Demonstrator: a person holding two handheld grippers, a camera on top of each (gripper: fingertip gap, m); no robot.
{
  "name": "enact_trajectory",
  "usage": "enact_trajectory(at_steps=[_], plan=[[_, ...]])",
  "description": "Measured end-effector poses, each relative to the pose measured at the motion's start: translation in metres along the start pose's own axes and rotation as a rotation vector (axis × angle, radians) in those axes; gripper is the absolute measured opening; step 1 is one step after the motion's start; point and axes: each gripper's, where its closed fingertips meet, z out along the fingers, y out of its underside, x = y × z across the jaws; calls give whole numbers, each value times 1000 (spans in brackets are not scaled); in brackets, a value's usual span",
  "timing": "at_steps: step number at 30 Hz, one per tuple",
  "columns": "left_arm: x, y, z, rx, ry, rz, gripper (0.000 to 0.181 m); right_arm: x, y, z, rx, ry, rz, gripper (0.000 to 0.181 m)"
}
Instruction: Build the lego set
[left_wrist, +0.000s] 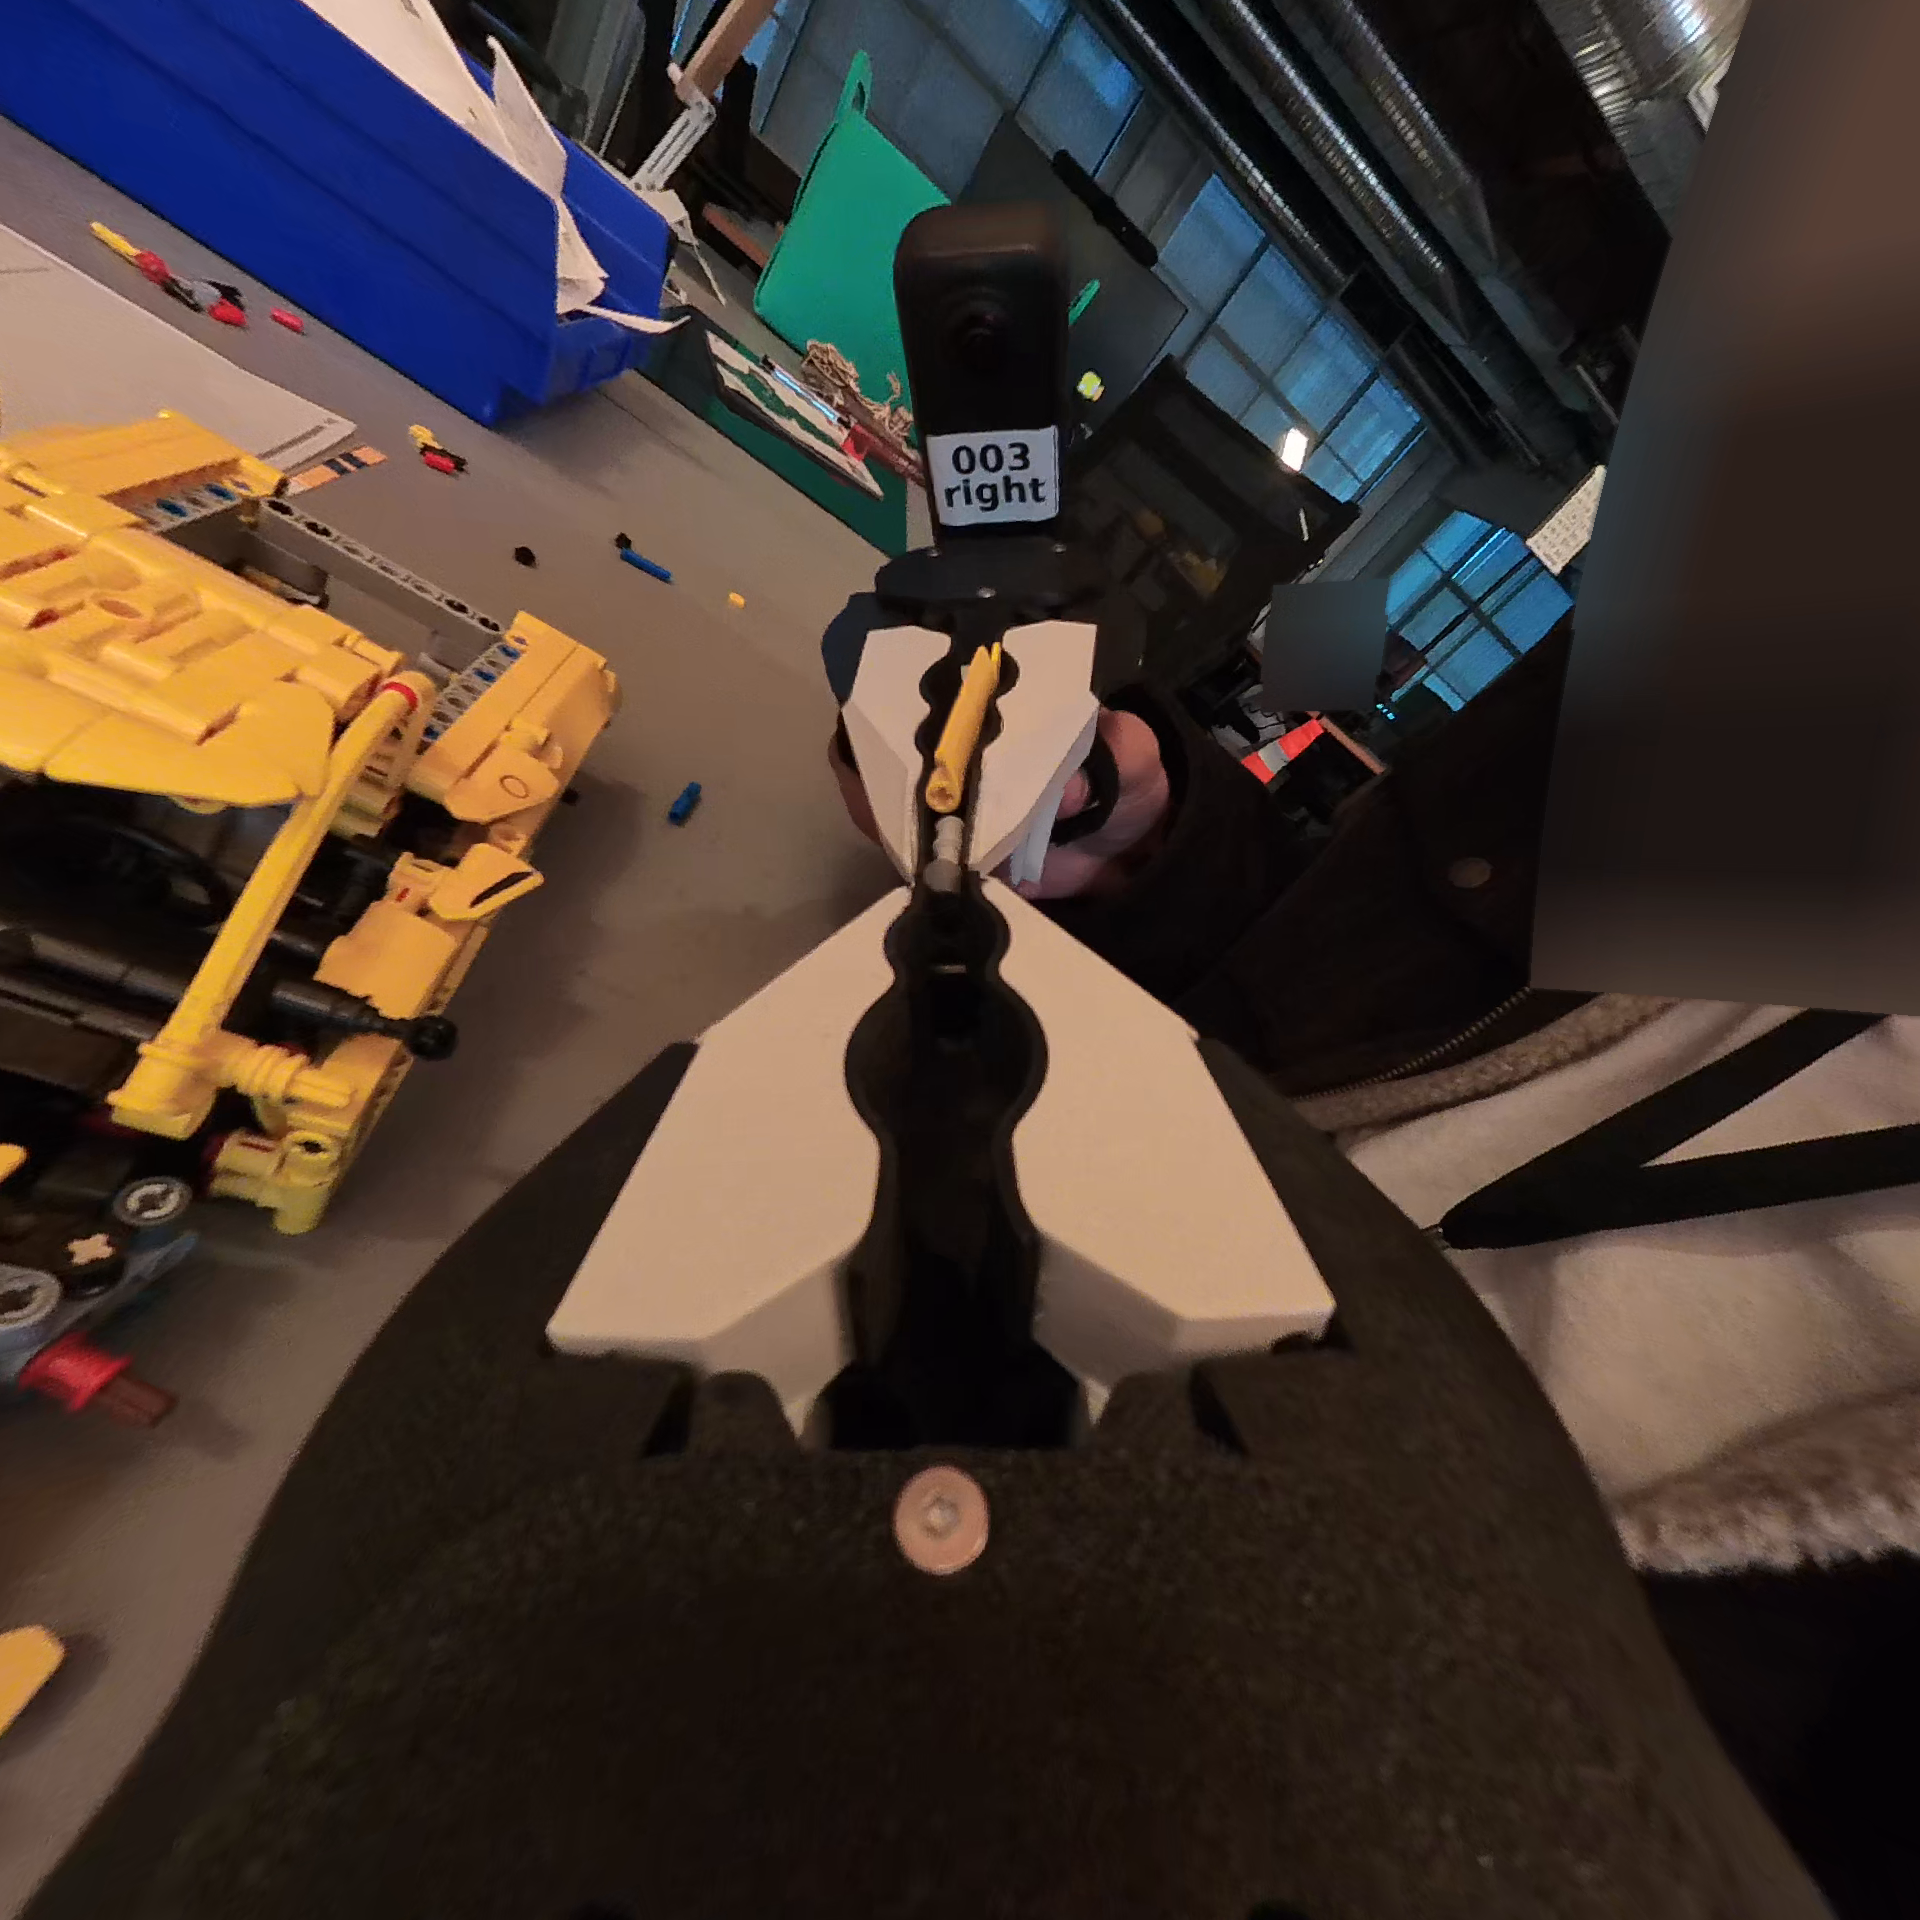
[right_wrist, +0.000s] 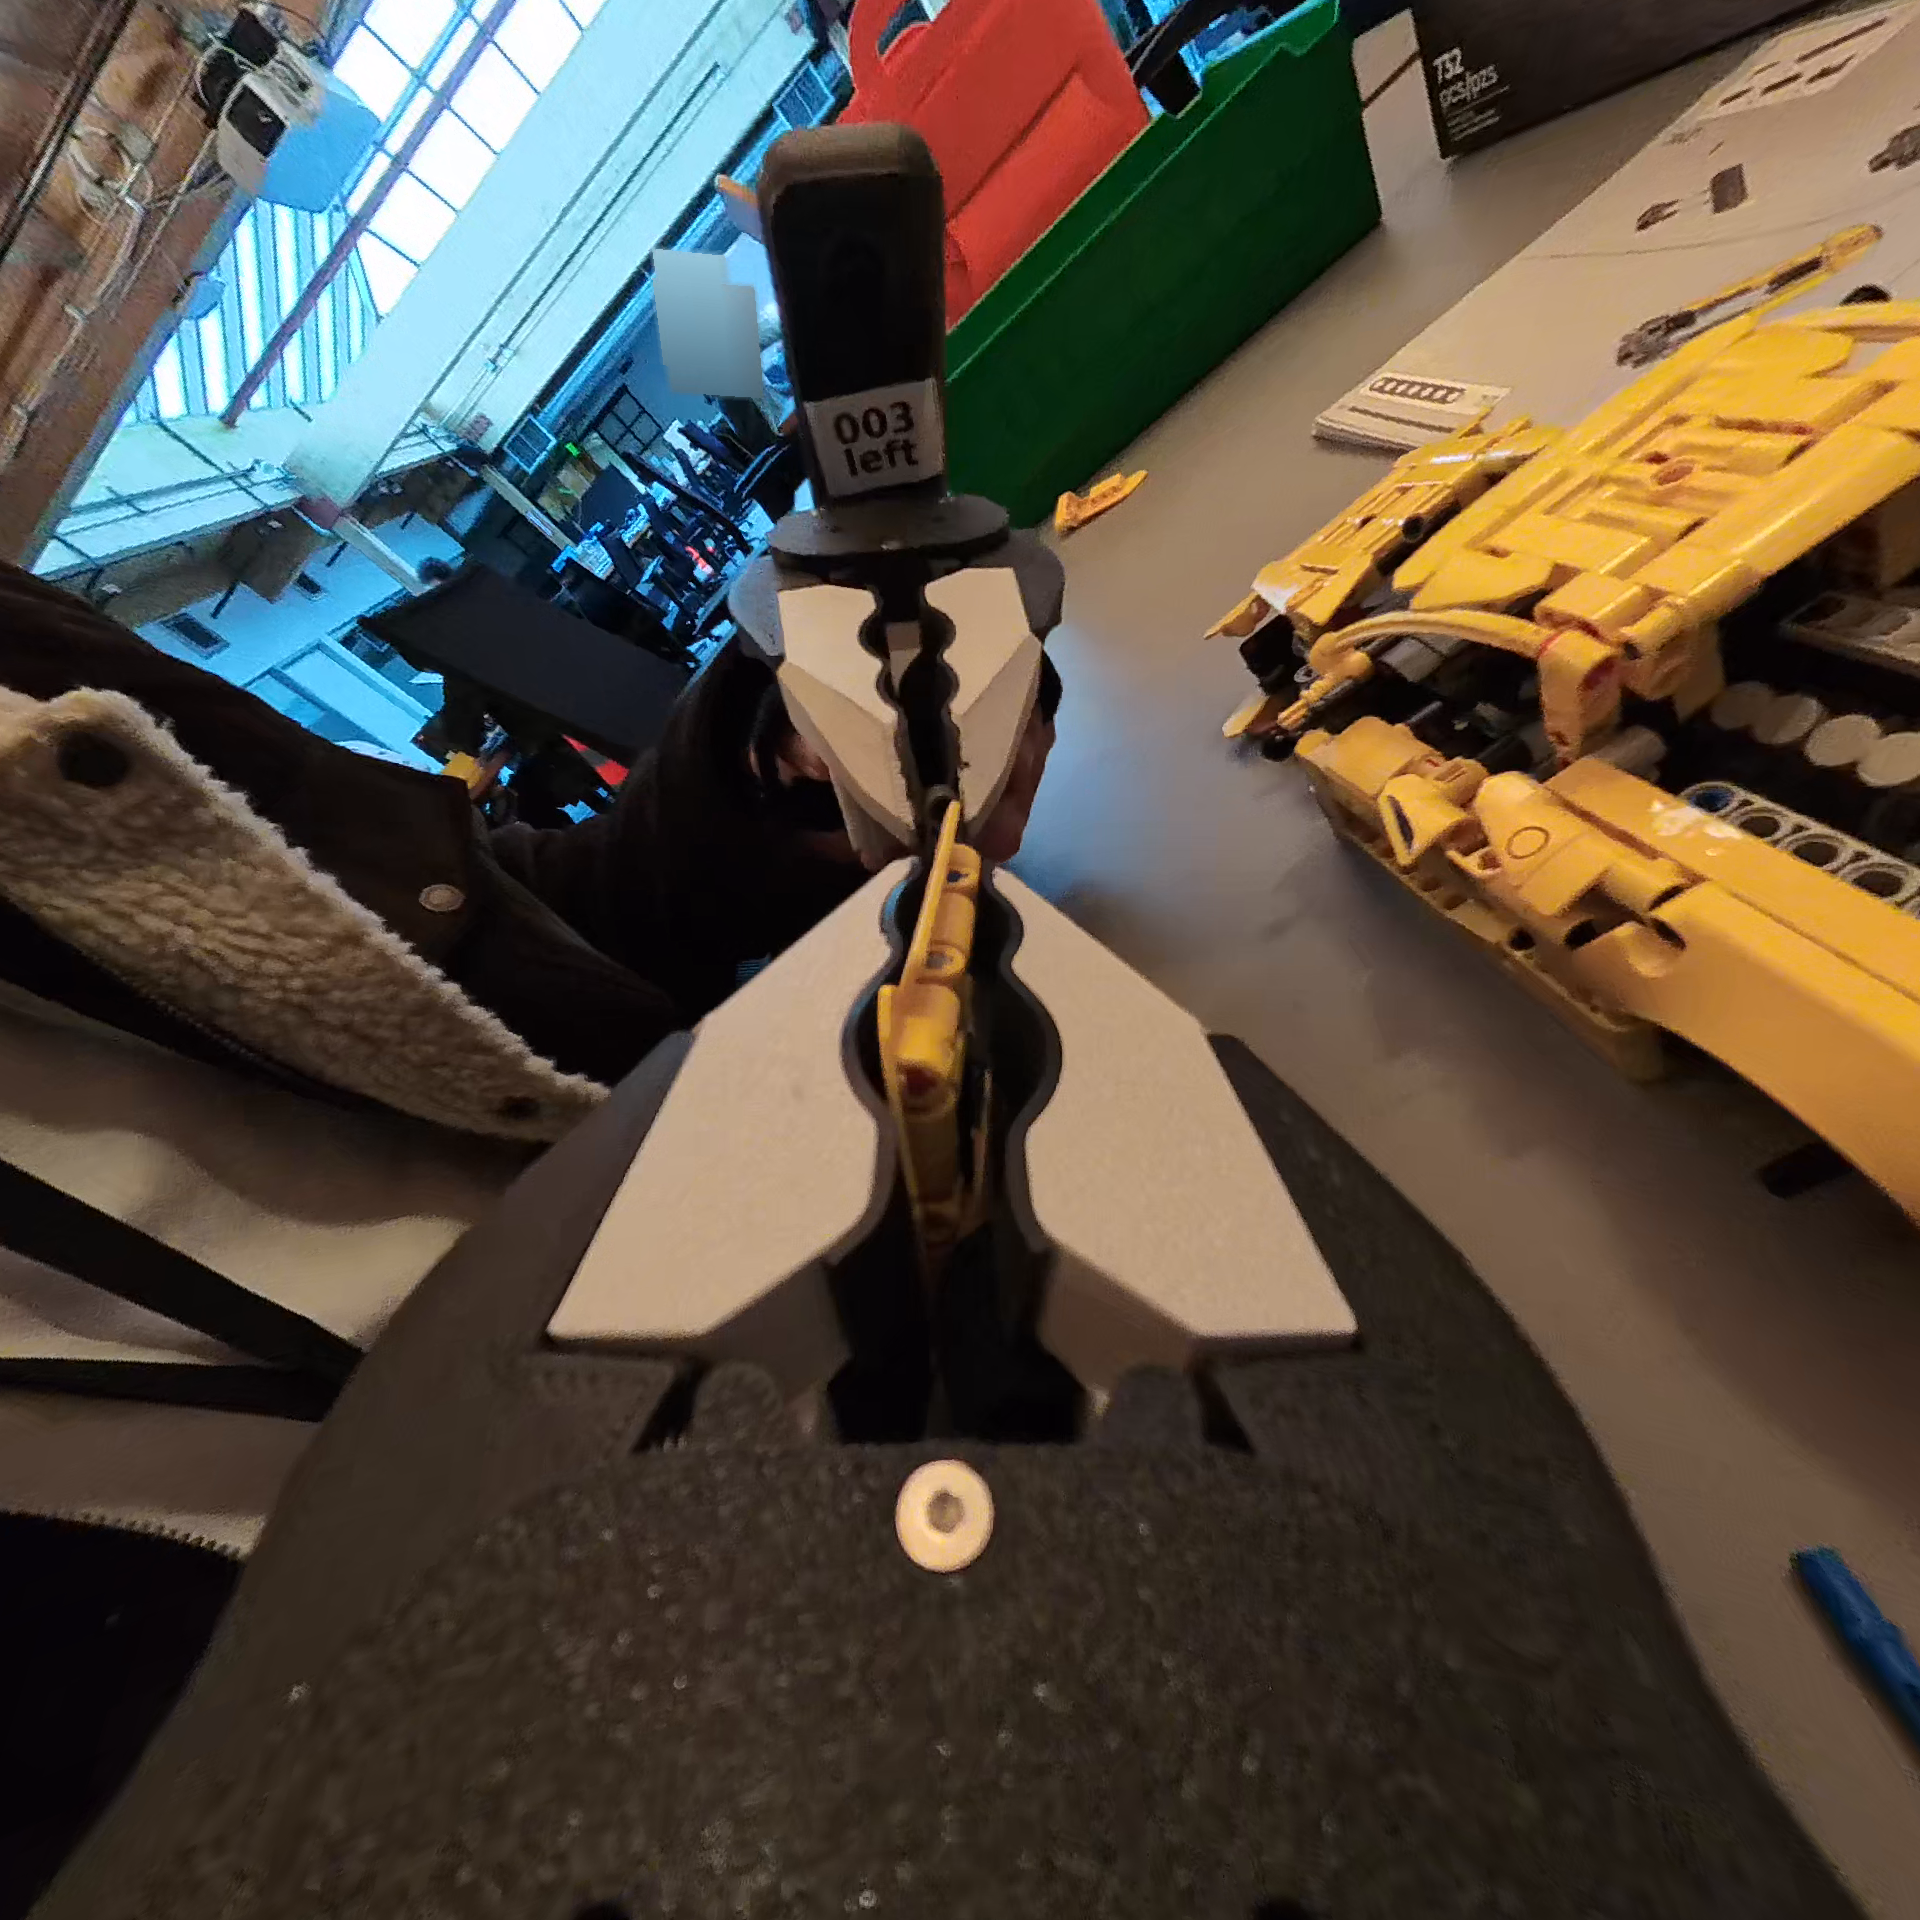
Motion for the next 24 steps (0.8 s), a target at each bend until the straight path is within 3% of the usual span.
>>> enact_trajectory(at_steps=[5, 7, 11, 18, 20, 24], plan=[[3, 7, 3, -47, 19, 5, 4, -1, 8, -1, -50, -35, 34, 8], [11, 10, 4, -61, 72, 4, 4, -10, 10, -3, -68, -131, 90, 7], [6, 20, 9, -116, 65, -28, 3, -4, 22, -4, -134, -100, 88, 8], [3, 18, 11, -97, 82, -78, 3, 0, 20, -5, -119, -104, 117, 7], [11, 25, 17, -140, 108, -41, 3, -10, 44, 8, -265, -137, 86, 8], [6, 16, 14, -77, 79, -48, 5, 7, 14, -3, -69, -56, 111, 7]])
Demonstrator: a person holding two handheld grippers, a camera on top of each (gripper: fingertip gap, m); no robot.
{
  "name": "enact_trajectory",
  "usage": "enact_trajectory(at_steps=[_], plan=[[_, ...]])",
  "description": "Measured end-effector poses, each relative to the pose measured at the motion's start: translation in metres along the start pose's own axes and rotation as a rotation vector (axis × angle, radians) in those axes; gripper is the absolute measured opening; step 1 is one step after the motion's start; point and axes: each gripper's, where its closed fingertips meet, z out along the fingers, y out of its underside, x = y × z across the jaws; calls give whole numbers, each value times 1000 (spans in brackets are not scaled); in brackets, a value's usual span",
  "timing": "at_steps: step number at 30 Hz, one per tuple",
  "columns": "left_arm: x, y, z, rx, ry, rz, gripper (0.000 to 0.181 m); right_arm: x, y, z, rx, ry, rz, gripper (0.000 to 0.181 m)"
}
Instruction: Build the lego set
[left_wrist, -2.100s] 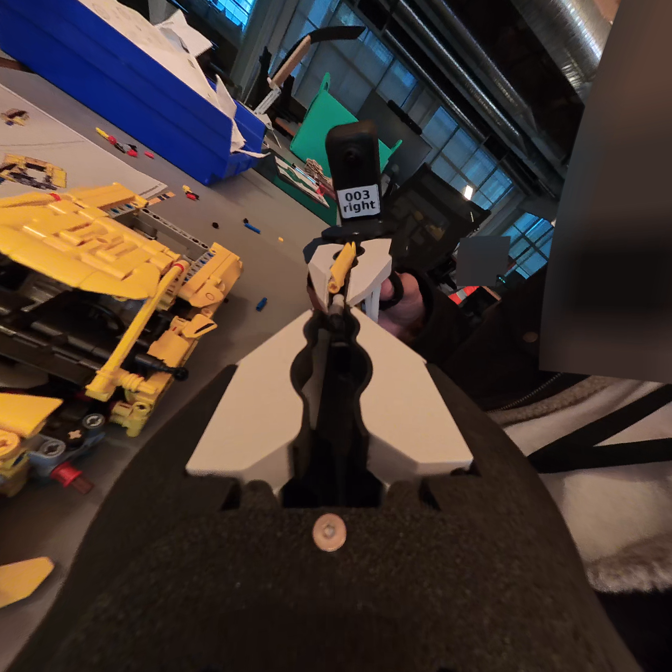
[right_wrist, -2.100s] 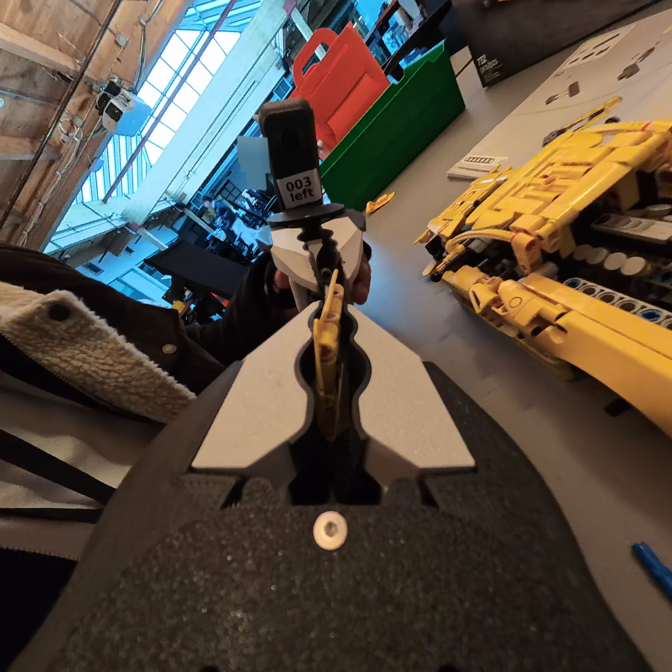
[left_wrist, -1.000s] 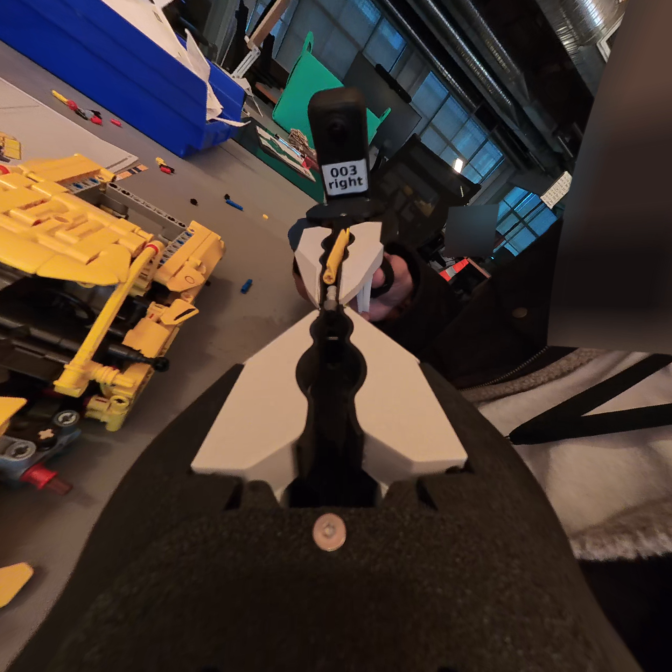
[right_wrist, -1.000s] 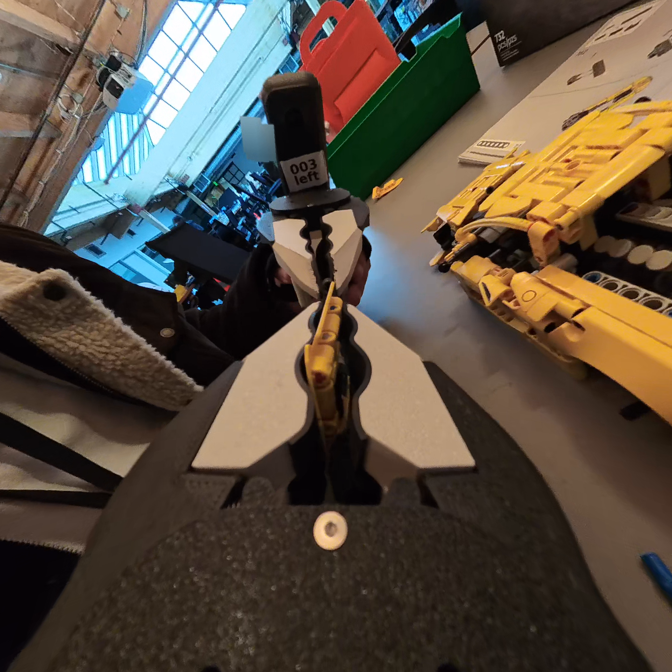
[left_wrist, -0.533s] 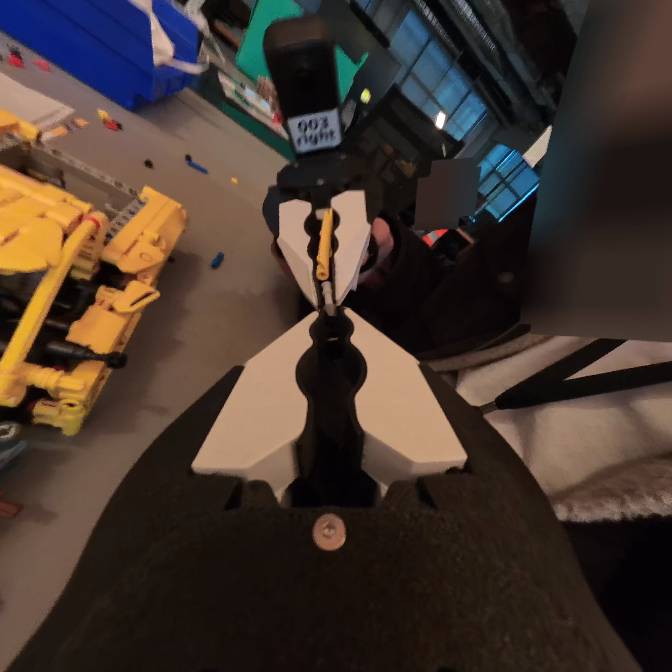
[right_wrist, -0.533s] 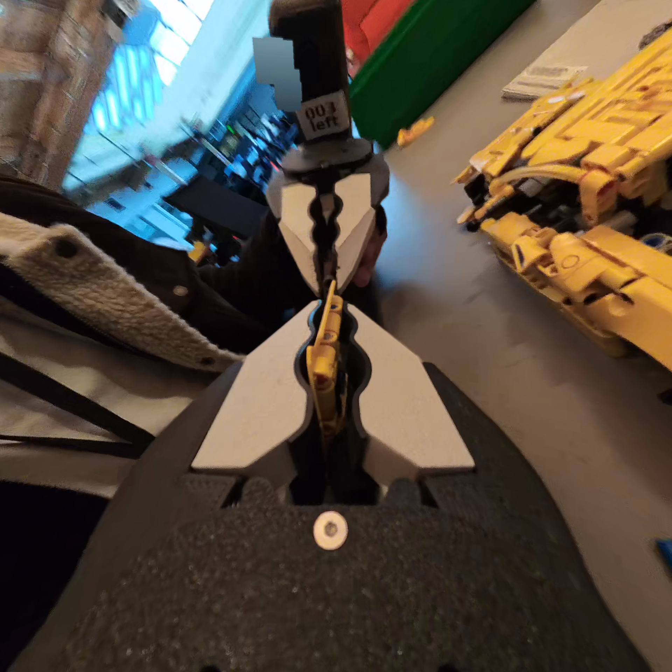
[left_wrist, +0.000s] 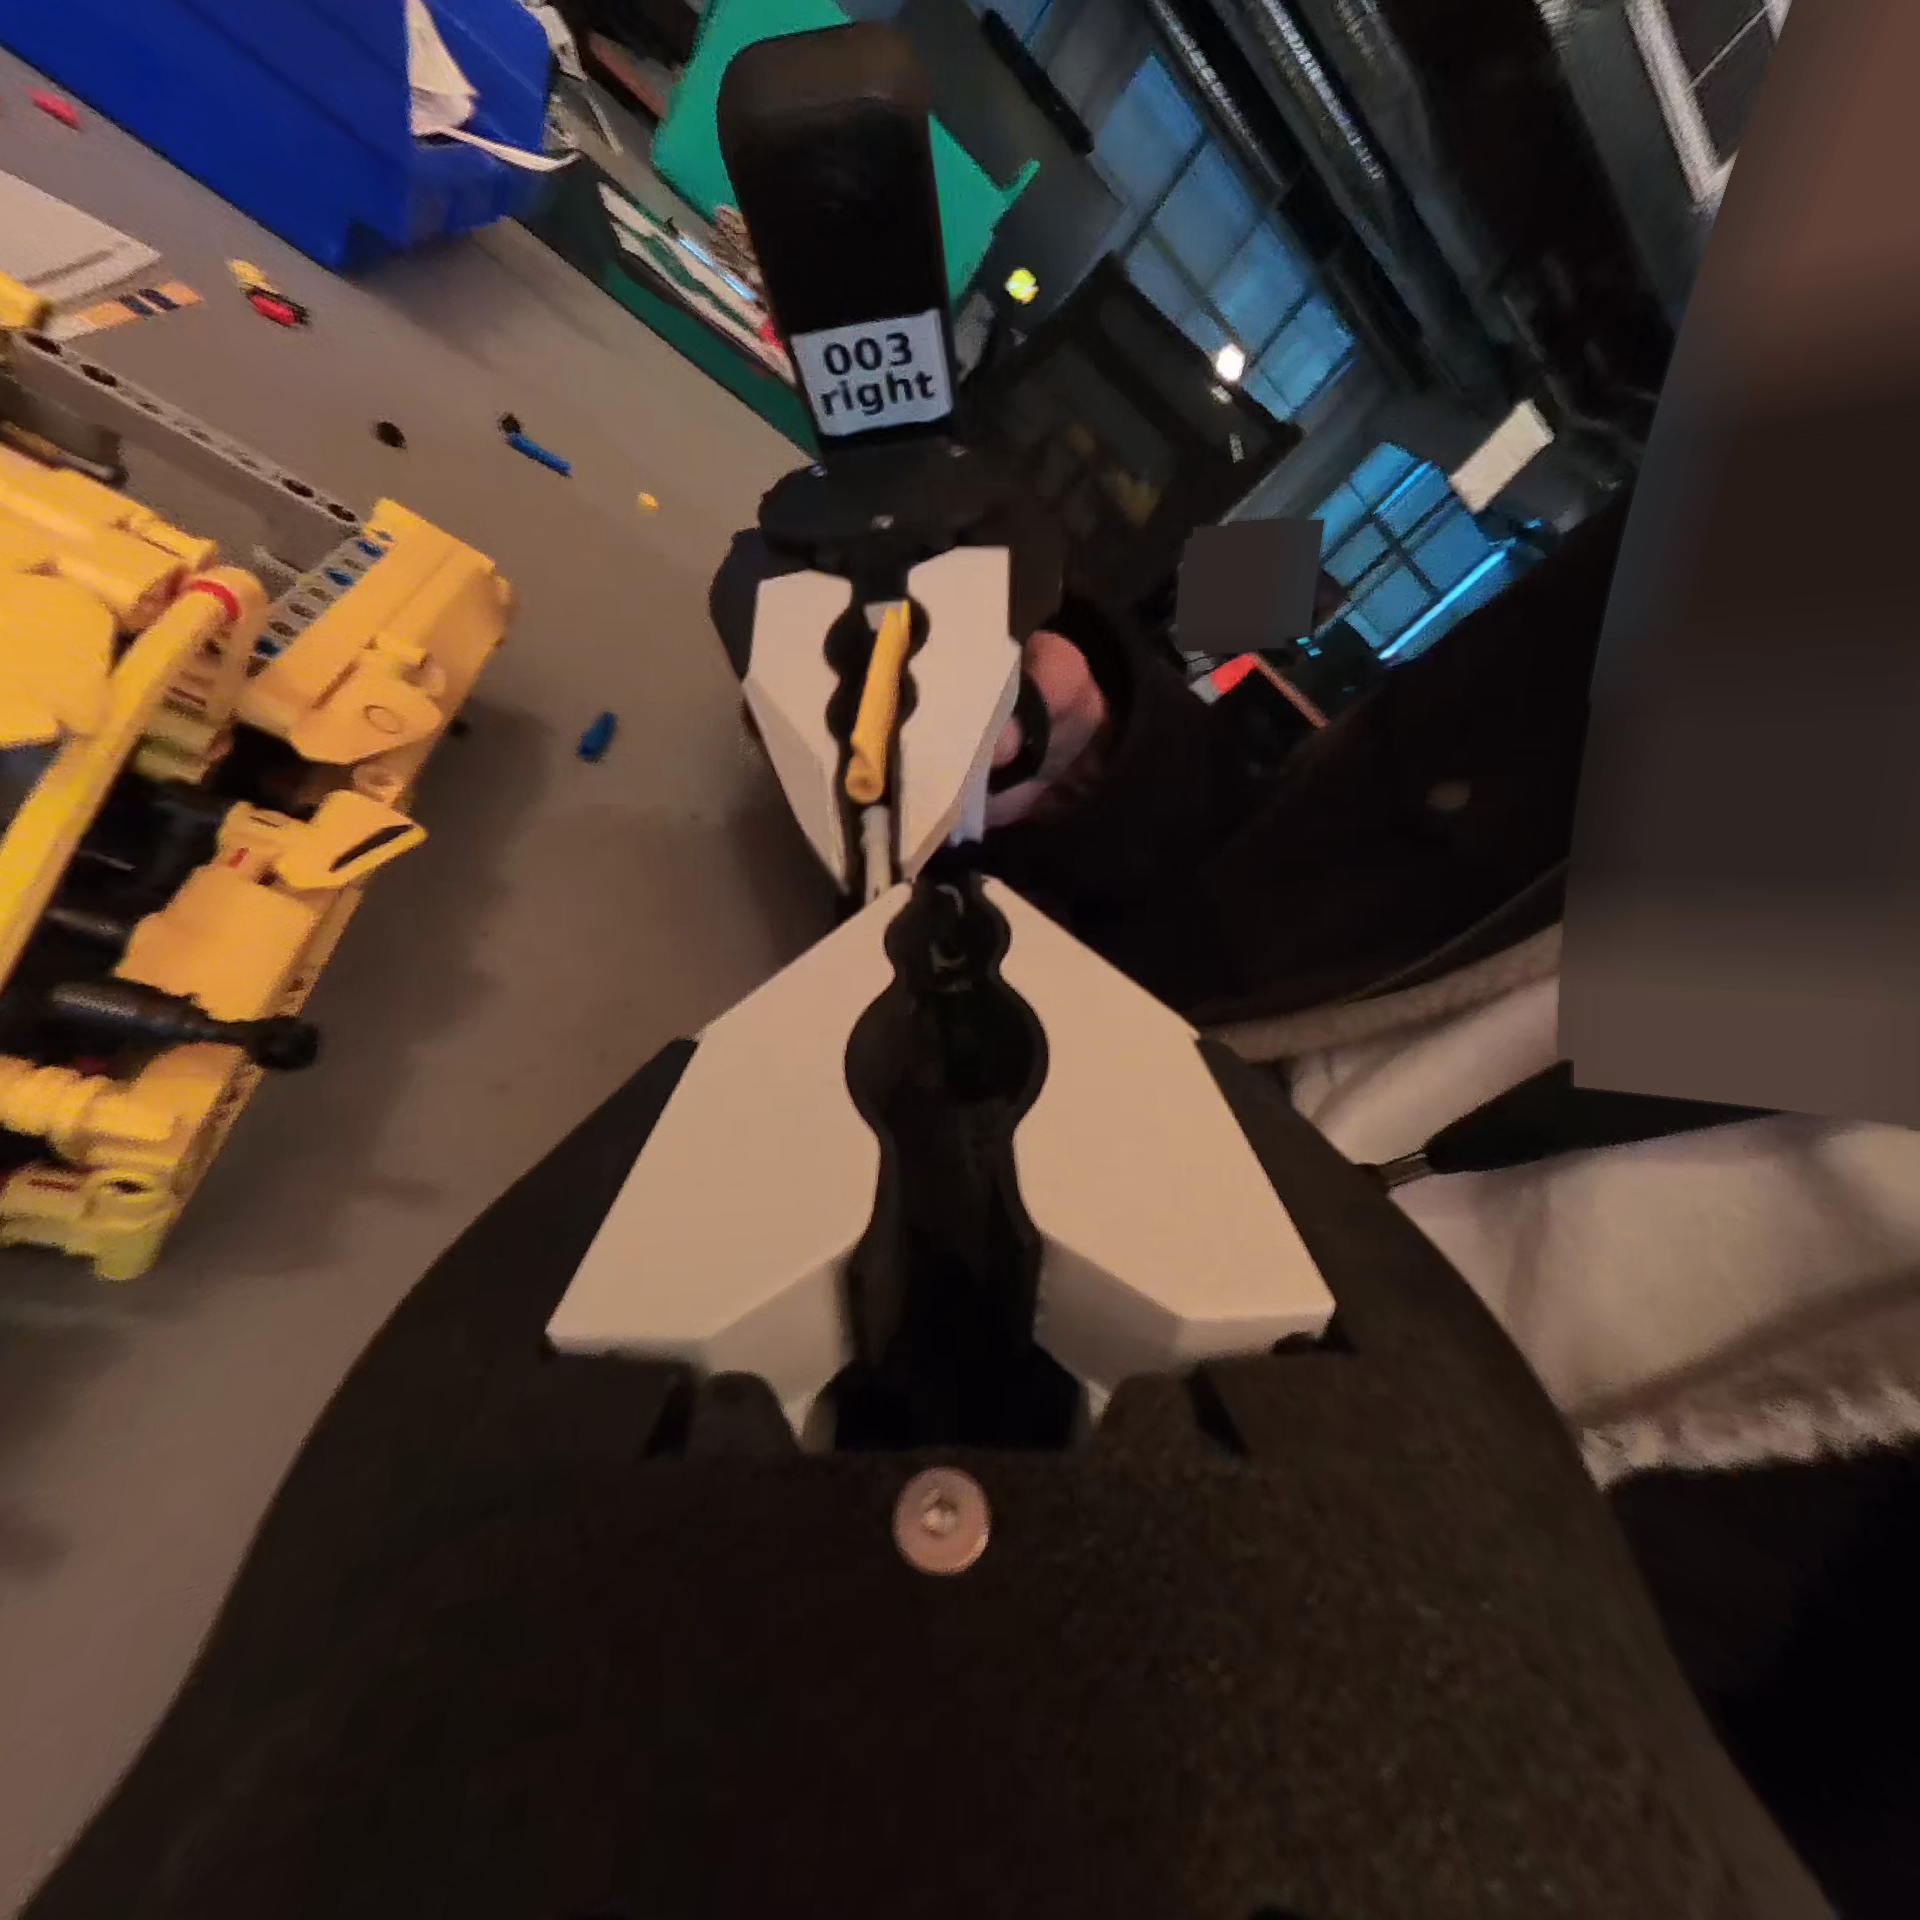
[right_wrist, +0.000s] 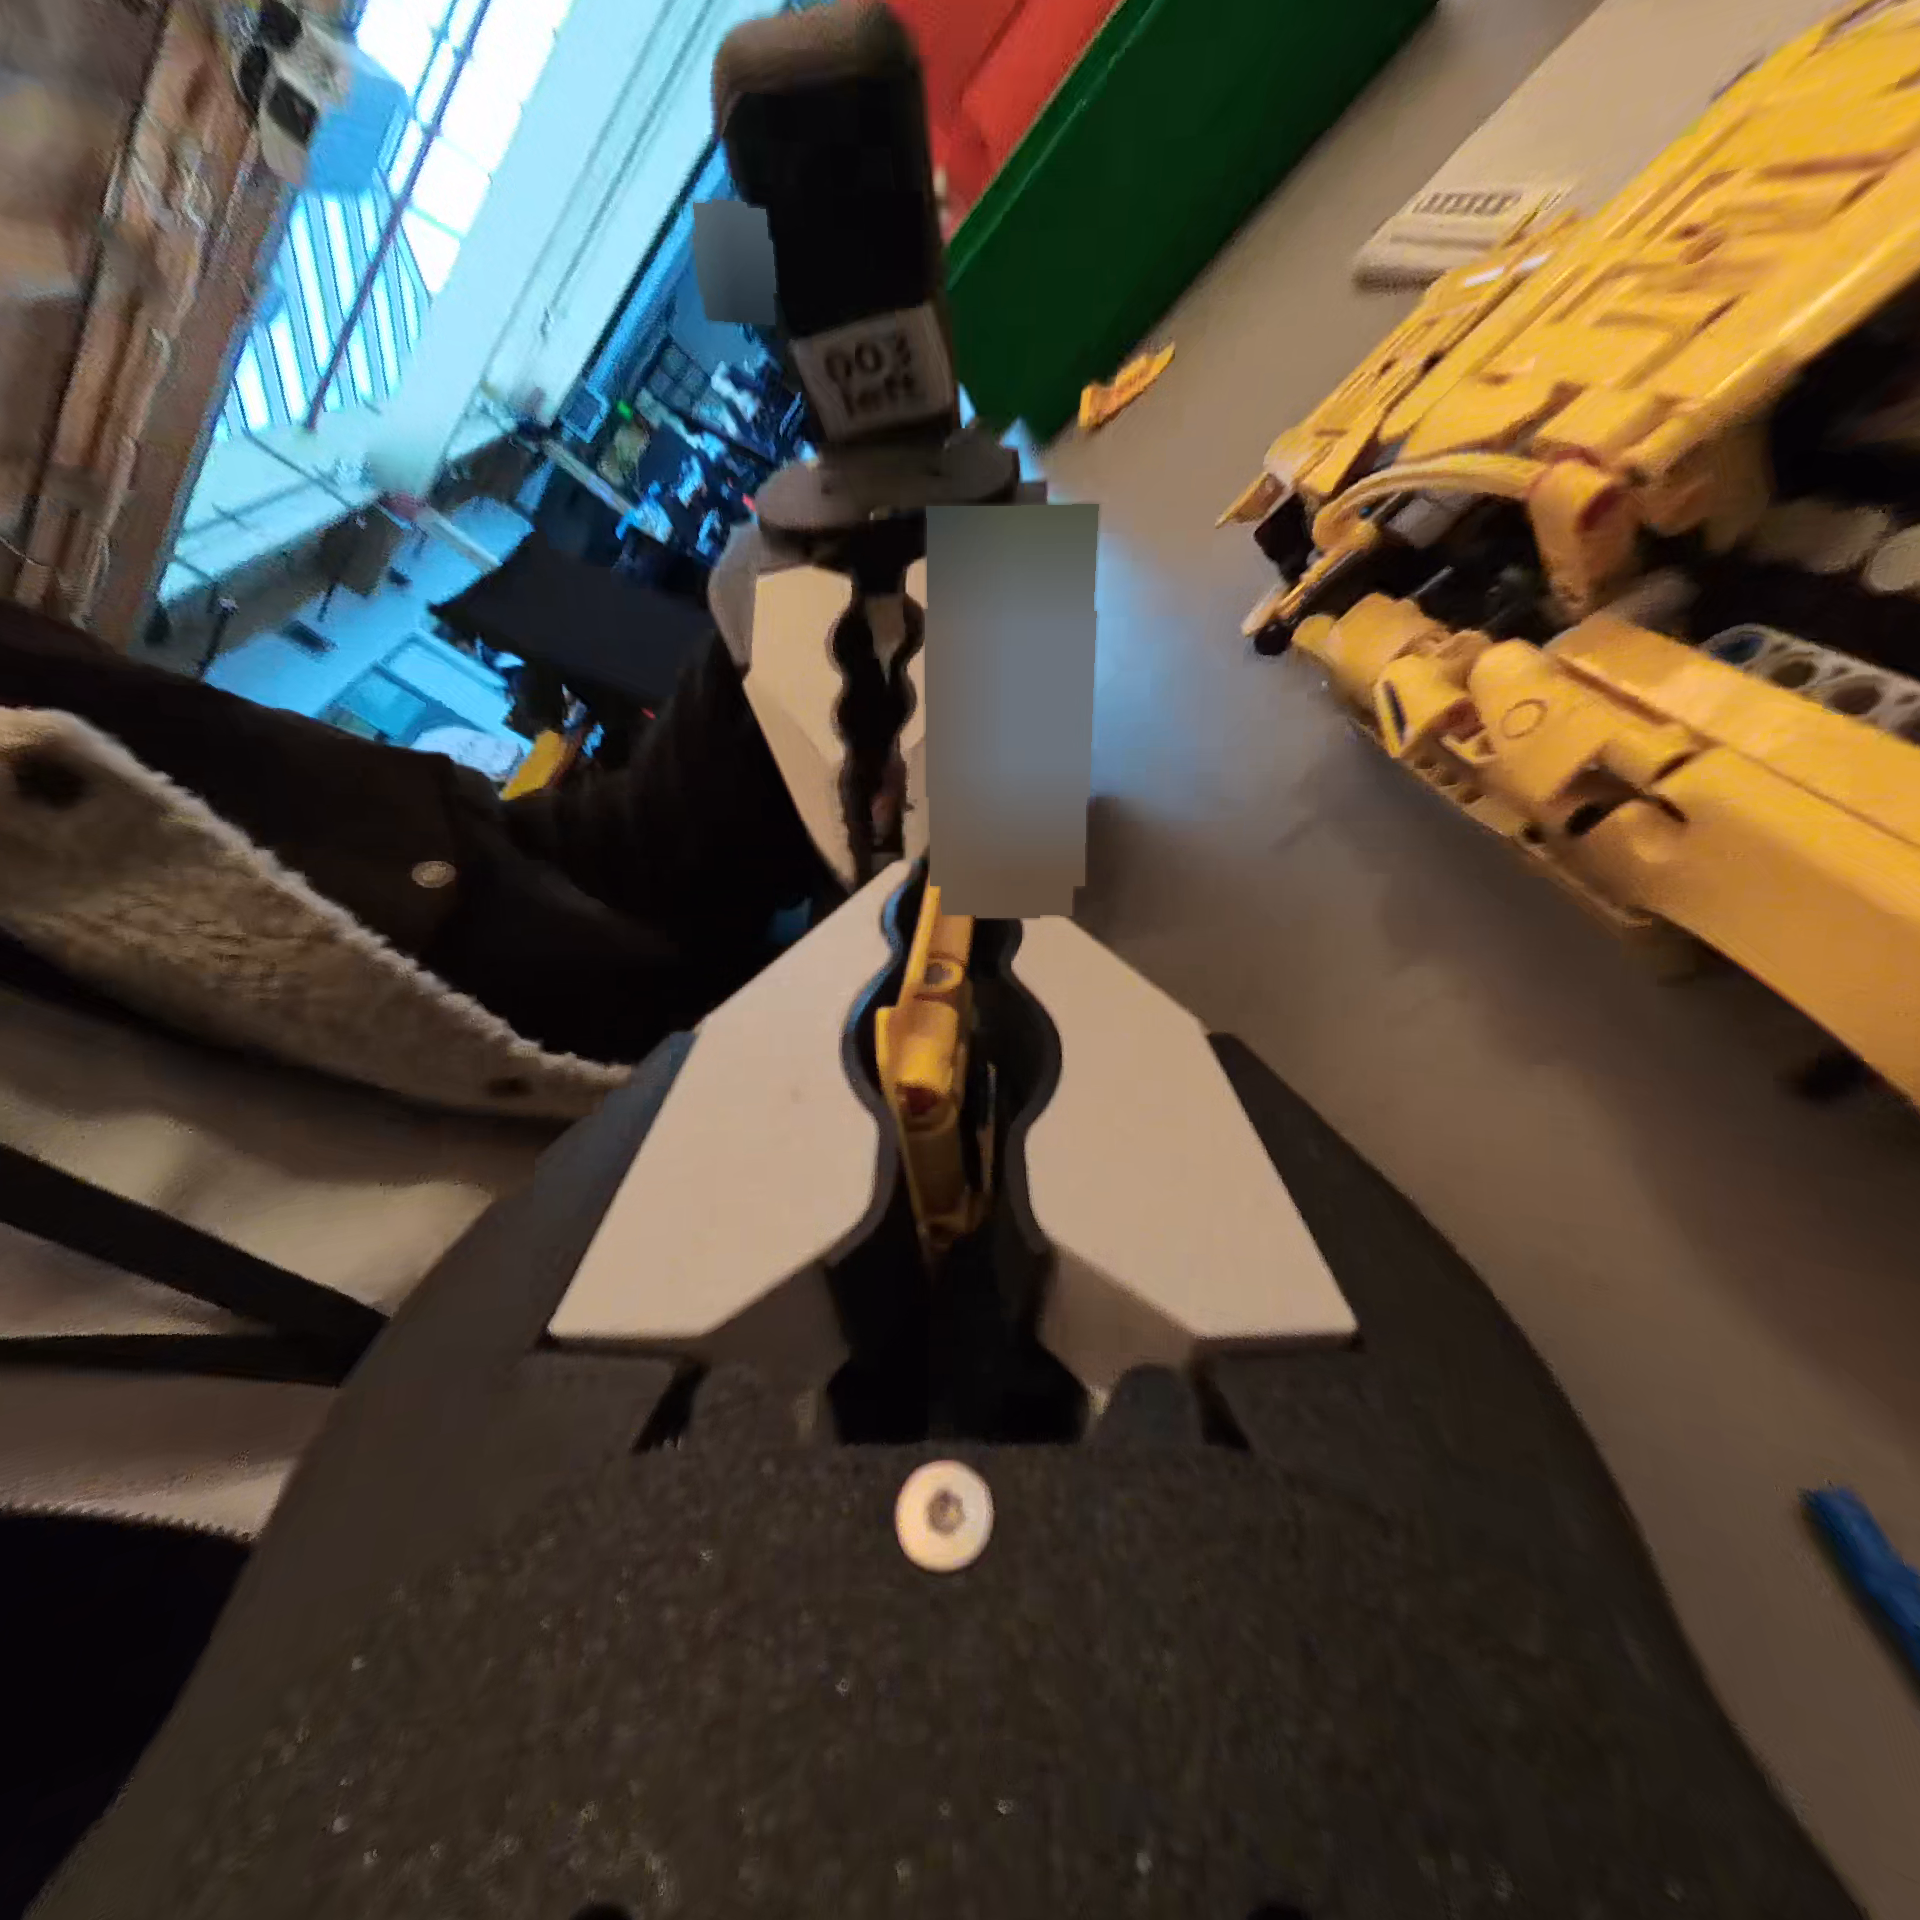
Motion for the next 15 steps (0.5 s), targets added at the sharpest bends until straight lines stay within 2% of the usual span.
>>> enact_trajectory(at_steps=[3, 8, 11, 13, 15], plan=[[-5, -9, -7, 64, -15, -32, 4, 0, 7, 7, -49, 0, -4, 8], [-14, -13, -10, 90, -24, -100, 4, 5, -3, 1, 16, -12, 60, 8], [-28, -13, -13, 71, -136, -64, 5, 11, -11, -4, 65, 6, 75, 8], [-35, -13, -15, 42, -246, 50, 5, 14, -20, -11, 126, 22, 77, 8], [-52, -7, -19, -43, -439, 221, 5, 25, -27, -21, 180, 109, 55, 8]])
